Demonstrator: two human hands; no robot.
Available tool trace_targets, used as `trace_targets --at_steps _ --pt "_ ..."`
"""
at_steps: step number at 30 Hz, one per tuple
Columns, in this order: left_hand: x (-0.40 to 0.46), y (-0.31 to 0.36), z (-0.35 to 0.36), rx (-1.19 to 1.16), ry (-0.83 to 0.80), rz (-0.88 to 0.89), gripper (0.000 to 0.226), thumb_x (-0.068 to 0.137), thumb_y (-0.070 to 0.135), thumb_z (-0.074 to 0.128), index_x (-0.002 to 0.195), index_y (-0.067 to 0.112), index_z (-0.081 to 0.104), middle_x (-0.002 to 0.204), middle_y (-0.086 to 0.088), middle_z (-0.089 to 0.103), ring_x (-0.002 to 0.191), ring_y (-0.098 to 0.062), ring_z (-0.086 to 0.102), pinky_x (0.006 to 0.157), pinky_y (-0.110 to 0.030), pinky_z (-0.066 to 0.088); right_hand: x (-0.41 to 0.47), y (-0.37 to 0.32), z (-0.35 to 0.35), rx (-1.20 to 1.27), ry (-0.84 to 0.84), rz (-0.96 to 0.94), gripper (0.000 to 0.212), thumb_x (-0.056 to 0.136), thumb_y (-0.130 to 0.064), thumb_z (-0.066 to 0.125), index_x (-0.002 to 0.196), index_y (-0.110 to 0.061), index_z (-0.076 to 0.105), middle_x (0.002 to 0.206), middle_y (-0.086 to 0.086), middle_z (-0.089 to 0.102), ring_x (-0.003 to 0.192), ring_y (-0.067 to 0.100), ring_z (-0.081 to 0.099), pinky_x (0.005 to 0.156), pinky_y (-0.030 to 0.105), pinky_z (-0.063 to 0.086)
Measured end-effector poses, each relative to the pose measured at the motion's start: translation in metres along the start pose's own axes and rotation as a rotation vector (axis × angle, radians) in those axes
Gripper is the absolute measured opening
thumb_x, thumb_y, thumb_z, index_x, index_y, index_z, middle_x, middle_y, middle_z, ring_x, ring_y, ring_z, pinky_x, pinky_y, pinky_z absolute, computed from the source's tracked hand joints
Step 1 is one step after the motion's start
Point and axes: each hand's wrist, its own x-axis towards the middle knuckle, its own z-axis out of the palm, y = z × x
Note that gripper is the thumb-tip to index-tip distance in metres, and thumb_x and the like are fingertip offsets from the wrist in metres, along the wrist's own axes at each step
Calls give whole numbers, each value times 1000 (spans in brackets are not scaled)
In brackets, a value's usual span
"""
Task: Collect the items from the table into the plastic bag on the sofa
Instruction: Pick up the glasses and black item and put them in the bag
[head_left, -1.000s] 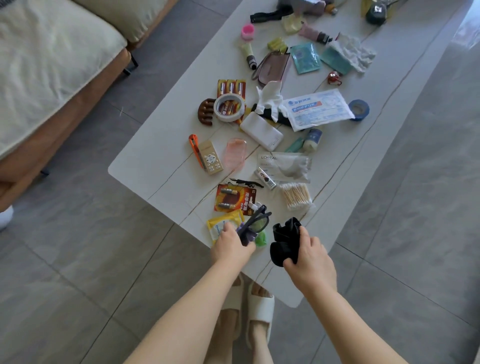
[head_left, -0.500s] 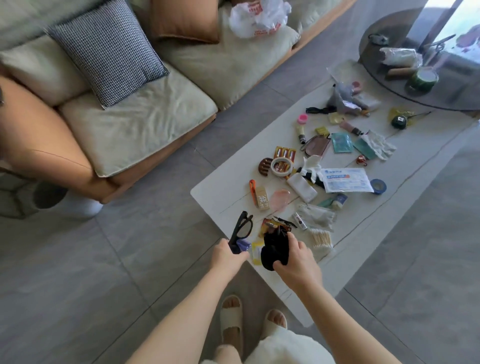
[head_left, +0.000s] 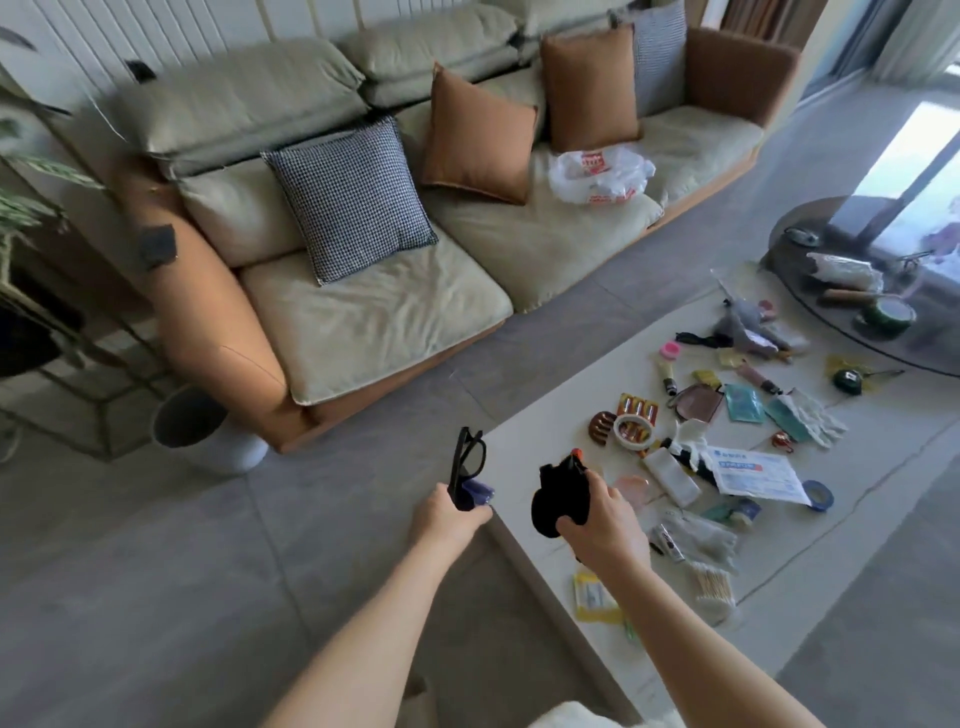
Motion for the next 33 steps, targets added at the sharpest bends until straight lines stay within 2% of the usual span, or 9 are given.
trace_targets --at_steps 4,7,10,18,20,24,27,29,33 --pt "32 -9 -56 54 -28 -3 15 72 32 69 83 27 60 91 7 64 87 -15 58 68 -25 43 6 -55 10 15 58 18 71 78 -30 59 142 -25 28 132 4 50 118 26 50 82 37 51" --pt "70 -22 -96 115 -40 23 54 50 52 61 97 25 64 100 8 69 93 -14 64 79 -31 54 14 -96 18 30 96 27 65 78 -27 58 138 -23 32 122 5 54 111 26 53 72 33 48" --pt "99 -35 -116 157 -42 43 64 40 58 53 96 29 65 98 10 70 93 -13 65 82 -34 56 15 -123 24 37 120 26 62 79 -28 57 136 -21 35 119 5 55 110 25 54 72 31 46" --pt "136 -22 -154 68 -120 61 53 46 52 61 93 29 66 92 10 69 81 -11 65 51 -26 52 46 -165 49 12 81 65 61 77 -34 55 134 -25 36 121 -2 58 111 19 53 77 32 51" --pt "152 -11 -155 45 -124 74 50 48 49 63 94 28 67 93 11 69 83 -10 65 53 -24 49 65 -169 47 11 89 75 60 78 -34 55 134 -25 37 121 -1 57 111 20 53 76 30 48" --pt "188 10 -154 -20 -148 75 38 48 41 65 85 32 70 92 12 72 88 -8 67 81 -28 54 108 -174 36 34 80 107 57 79 -31 54 133 -21 39 118 2 57 103 22 58 71 30 50" --pt "228 22 -156 -31 -126 103 31 48 41 65 78 36 70 88 13 73 88 -8 68 88 -36 55 143 -183 26 39 86 116 57 79 -31 54 133 -21 40 115 2 58 100 22 59 71 31 51" --pt "239 42 -166 -39 -101 113 21 53 35 68 74 35 70 88 13 73 88 -9 67 88 -34 54 167 -191 20 32 91 105 57 79 -31 54 133 -21 39 115 3 58 100 22 58 72 31 51" --pt "265 69 -185 -29 -52 122 12 72 21 71 81 29 71 87 13 72 82 -5 63 66 -14 43 202 -214 11 17 91 114 56 79 -31 55 131 -20 40 113 3 58 101 23 58 72 31 51"
